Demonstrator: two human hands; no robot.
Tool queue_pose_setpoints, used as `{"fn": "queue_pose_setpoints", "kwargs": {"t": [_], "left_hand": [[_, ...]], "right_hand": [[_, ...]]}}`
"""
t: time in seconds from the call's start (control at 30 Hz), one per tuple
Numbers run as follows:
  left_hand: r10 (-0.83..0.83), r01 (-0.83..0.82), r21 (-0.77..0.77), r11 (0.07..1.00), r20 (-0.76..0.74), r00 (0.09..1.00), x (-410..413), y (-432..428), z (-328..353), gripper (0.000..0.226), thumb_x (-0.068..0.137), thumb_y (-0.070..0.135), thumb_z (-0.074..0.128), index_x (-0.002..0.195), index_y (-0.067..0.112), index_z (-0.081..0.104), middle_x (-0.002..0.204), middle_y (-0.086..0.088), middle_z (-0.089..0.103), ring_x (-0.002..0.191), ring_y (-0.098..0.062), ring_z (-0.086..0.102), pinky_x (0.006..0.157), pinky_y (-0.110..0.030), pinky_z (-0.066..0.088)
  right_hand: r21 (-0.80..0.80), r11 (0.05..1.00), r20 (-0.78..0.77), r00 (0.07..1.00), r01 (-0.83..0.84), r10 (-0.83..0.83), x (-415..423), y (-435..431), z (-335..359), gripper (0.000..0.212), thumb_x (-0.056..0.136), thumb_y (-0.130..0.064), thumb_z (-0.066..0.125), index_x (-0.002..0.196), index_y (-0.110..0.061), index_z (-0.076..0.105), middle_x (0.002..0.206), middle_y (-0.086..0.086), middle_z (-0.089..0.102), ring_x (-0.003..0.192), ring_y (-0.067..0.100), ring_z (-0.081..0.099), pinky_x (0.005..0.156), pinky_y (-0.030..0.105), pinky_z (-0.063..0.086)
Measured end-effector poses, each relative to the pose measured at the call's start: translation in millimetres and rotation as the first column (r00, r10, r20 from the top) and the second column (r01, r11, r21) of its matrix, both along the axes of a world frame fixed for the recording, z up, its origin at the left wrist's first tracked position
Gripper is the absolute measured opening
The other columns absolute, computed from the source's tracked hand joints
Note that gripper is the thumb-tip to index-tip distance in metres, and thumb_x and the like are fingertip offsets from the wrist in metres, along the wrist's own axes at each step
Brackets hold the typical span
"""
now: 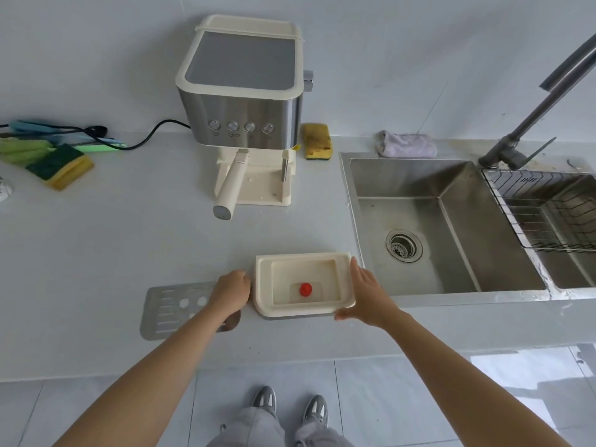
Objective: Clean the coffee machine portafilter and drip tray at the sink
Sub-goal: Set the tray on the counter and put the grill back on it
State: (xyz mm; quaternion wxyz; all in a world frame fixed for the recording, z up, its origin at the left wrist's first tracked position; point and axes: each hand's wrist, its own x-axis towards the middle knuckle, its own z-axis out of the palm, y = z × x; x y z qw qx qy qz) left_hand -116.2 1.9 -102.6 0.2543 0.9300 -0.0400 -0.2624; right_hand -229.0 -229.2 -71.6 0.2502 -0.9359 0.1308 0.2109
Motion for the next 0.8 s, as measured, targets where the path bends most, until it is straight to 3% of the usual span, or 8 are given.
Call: {"fn": "queue_pose_setpoints", "kwargs": {"t": [0.17, 0.27, 0.4, 0.47, 0.53, 0.7, 0.8], "left_hand": [[0.162, -0.160, -0.096, 0.983, 0.017, 0.987, -3, 31, 11, 0.028, 0.092, 0.014, 0.038, 0.066, 0.011, 0.047, 0.069, -0.009, 0.062, 0.070, -0.030, 0.062, 0.071, -0.035, 0.047], [0.249, -0.243, -0.081, 0.967, 0.082, 0.965, -7, 57, 18, 0.022, 0.093, 0.017, 0.041, 0.076, 0.005, 0.050, 0.082, -0.017, 0.063, 0.079, -0.031, 0.059, 0.068, -0.034, 0.040], [0.401, -0.391, -0.109, 0.914, 0.094, 0.911, -18, 93, 21, 0.015, 0.092, 0.011, 0.046, 0.095, 0.002, 0.057, 0.094, -0.014, 0.059, 0.085, -0.027, 0.056, 0.066, -0.028, 0.037], [0.427, -0.420, -0.094, 0.903, 0.085, 0.900, -20, 113, 18, 0.021, 0.090, 0.012, 0.049, 0.105, 0.001, 0.058, 0.107, -0.016, 0.062, 0.096, -0.031, 0.058, 0.073, -0.029, 0.038], [0.434, -0.430, -0.063, 0.901, 0.055, 0.899, -21, 128, 16, 0.027, 0.090, 0.014, 0.049, 0.112, 0.001, 0.055, 0.114, -0.020, 0.061, 0.102, -0.034, 0.057, 0.078, -0.033, 0.041], [0.441, -0.441, -0.018, 0.897, 0.045, 0.896, -25, 140, 20, 0.037, 0.092, 0.016, 0.049, 0.126, 0.000, 0.048, 0.126, -0.023, 0.055, 0.114, -0.038, 0.052, 0.090, -0.037, 0.041], [0.476, -0.475, -0.038, 0.879, 0.000, 0.880, -24, 141, 22, 0.045, 0.091, 0.010, 0.047, 0.134, 0.001, 0.038, 0.134, -0.022, 0.048, 0.122, -0.037, 0.047, 0.097, -0.039, 0.038]], "right_hand": [[-0.028, 0.997, 0.054, 0.996, -0.075, 0.077, 8, 25, 25, 0.115, 0.073, -0.039, 0.073, 0.146, -0.010, -0.011, 0.156, 0.004, -0.001, 0.143, 0.023, 0.001, 0.115, 0.036, 0.012], [0.167, 0.985, 0.053, 0.998, -0.045, 0.036, 20, 65, 41, 0.099, 0.080, -0.034, 0.069, 0.148, -0.016, -0.001, 0.156, 0.001, 0.010, 0.141, 0.022, 0.017, 0.112, 0.034, 0.021], [0.470, 0.878, -0.082, 0.995, 0.094, -0.063, 32, 130, 39, 0.083, 0.081, -0.026, 0.069, 0.146, -0.016, 0.017, 0.145, 0.001, 0.035, 0.131, 0.018, 0.037, 0.108, 0.031, 0.032], [0.582, 0.784, -0.180, 0.974, 0.216, -0.135, 36, 155, 35, 0.064, 0.082, -0.016, 0.067, 0.136, -0.014, 0.033, 0.113, -0.009, 0.051, 0.103, 0.009, 0.051, 0.085, 0.014, 0.042], [0.631, 0.700, -0.251, 0.942, 0.333, -0.222, 41, 172, 26, 0.049, 0.083, -0.011, 0.064, 0.127, -0.017, 0.041, 0.094, -0.012, 0.048, 0.084, 0.004, 0.050, 0.059, 0.006, 0.037], [0.564, 0.658, -0.309, 0.866, 0.499, -0.392, 57, 202, 4, 0.049, 0.076, -0.014, 0.066, 0.122, -0.009, 0.049, 0.107, 0.003, 0.057, 0.094, 0.020, 0.054, 0.060, 0.020, 0.039], [0.497, 0.641, -0.375, 0.811, 0.584, -0.449, 66, 210, -1, 0.060, 0.076, -0.018, 0.066, 0.128, -0.004, 0.041, 0.123, 0.014, 0.052, 0.106, 0.027, 0.053, 0.071, 0.028, 0.041]]}}
